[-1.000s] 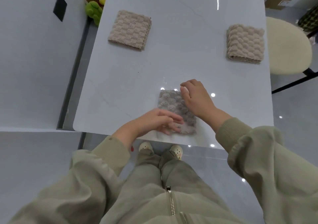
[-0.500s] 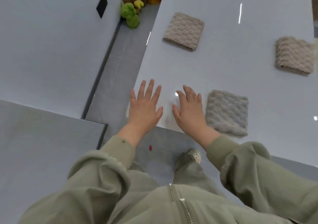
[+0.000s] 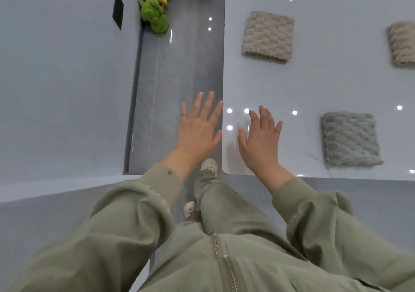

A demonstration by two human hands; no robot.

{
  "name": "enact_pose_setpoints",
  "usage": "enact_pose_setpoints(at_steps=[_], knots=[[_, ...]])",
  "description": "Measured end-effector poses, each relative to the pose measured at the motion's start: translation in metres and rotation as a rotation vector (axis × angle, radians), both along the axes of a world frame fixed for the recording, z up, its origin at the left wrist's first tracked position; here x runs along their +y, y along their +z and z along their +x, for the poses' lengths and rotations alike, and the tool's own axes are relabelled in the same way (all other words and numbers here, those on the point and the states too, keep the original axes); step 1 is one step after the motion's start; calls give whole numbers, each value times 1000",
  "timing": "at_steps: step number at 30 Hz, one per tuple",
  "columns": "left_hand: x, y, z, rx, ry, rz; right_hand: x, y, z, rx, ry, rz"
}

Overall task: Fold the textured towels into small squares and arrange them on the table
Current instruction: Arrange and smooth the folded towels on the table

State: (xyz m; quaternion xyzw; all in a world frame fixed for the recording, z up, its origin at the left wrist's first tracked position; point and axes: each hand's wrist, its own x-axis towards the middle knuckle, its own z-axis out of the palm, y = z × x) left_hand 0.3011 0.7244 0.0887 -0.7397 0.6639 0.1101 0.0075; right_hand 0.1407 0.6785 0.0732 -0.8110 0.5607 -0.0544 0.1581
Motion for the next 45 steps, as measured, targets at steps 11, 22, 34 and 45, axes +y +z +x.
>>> enact_pose_setpoints(at_steps=[11,22,34,45], knots=[[-160,-12,68,24,-364,-9,-103,-15,55,17,-321,71],[-302,-37,78,86,-857,-40,-182,-17,95,33,-749,87],[-442,-31,108,586,-928,402,-224,-3,189,-664,-1649,102],[-475,-31,71,577,-865,586,-269,-11,169,-595,-1698,166]])
